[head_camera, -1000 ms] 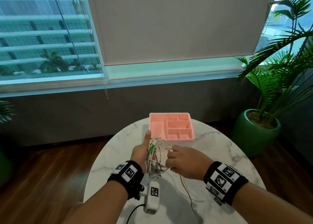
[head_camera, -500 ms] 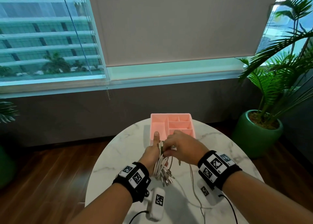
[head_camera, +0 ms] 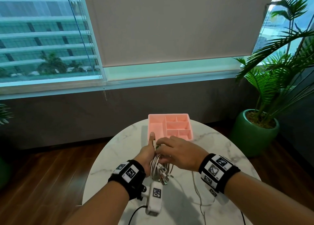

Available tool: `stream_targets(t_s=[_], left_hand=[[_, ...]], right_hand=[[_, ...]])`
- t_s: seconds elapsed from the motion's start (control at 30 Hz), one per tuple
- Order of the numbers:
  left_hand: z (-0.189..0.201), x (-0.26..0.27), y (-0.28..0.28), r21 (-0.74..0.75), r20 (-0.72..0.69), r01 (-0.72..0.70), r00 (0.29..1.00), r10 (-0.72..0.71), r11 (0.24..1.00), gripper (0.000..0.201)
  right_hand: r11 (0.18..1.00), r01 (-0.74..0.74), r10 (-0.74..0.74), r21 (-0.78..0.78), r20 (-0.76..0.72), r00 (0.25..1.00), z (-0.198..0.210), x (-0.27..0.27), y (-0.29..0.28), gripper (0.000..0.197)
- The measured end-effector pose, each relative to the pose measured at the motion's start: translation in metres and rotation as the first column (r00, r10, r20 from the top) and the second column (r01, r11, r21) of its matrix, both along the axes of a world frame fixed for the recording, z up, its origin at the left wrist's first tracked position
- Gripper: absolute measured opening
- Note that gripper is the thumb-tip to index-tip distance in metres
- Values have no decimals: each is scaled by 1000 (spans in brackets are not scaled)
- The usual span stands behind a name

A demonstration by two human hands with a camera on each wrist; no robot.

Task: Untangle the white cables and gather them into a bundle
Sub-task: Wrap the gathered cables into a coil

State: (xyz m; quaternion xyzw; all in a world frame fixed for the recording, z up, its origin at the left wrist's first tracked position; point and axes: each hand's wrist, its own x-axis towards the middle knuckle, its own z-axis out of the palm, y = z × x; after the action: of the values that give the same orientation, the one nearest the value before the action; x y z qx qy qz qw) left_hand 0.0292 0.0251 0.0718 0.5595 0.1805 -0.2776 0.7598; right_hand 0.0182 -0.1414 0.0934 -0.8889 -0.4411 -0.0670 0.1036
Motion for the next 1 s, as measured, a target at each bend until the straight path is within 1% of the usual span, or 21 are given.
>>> stream_targets(t_s=[0.1, 0.13, 0.2, 0.27, 0.4, 0.47, 0.5, 0.6, 0.63, 0.77, 0.83, 0.93, 1.0], left_hand=[[3, -4, -4, 73, 63, 53, 996, -58, 996, 87], [0, -4, -5, 82, 65, 73, 995, -78, 994, 87], [1, -7, -7, 56, 49, 104, 993, -107, 993, 91], [-2, -6, -7, 28, 32, 102, 994, -103, 994, 95], [-2, -6, -11, 9, 16, 69, 998, -69, 998, 83], [-1, -7, -14, 24, 2, 62, 998, -62, 998, 78], [-1, -8, -16, 35, -7, 58, 998, -58, 998, 76], [-5, -6, -17, 22, -41, 37, 998, -36, 999, 66], [-4, -6, -17, -2, -45, 38, 998, -38, 999, 67], [2, -9, -15, -78, -28, 85, 996, -88, 993, 91], [5, -10, -14, -71, -9, 106, 994, -107, 992, 98], [3, -12, -13, -52, 26, 115, 993, -114, 992, 103], [1, -11, -13, -47, 40, 110, 993, -108, 993, 106]], right_hand=[[997, 35, -31, 69, -60, 998, -3, 6, -4, 28], [995, 38, -32, 91, -71, 997, -3, 7, -3, 26], [993, 57, -46, 108, -106, 993, -1, 9, -1, 23], [991, 83, -70, 104, -131, 989, 0, 8, 0, 19], [977, 150, -133, 149, -120, 984, -2, 1, 7, 10], [953, 223, -199, 204, -134, 971, -4, -2, 12, 5], [939, 257, -228, 229, -145, 963, -5, -2, 13, 7], [920, 297, -261, 255, -164, 951, -8, 1, 14, 26], [919, 299, -261, 257, -170, 950, -9, 3, 14, 28], [912, 323, -298, 253, -132, 945, -8, 6, 13, 29], [904, 344, -319, 253, -136, 938, -7, 6, 13, 32], [891, 379, -342, 250, -178, 923, -8, 7, 16, 30], [886, 397, -381, 238, -113, 918, -11, 9, 19, 29]])
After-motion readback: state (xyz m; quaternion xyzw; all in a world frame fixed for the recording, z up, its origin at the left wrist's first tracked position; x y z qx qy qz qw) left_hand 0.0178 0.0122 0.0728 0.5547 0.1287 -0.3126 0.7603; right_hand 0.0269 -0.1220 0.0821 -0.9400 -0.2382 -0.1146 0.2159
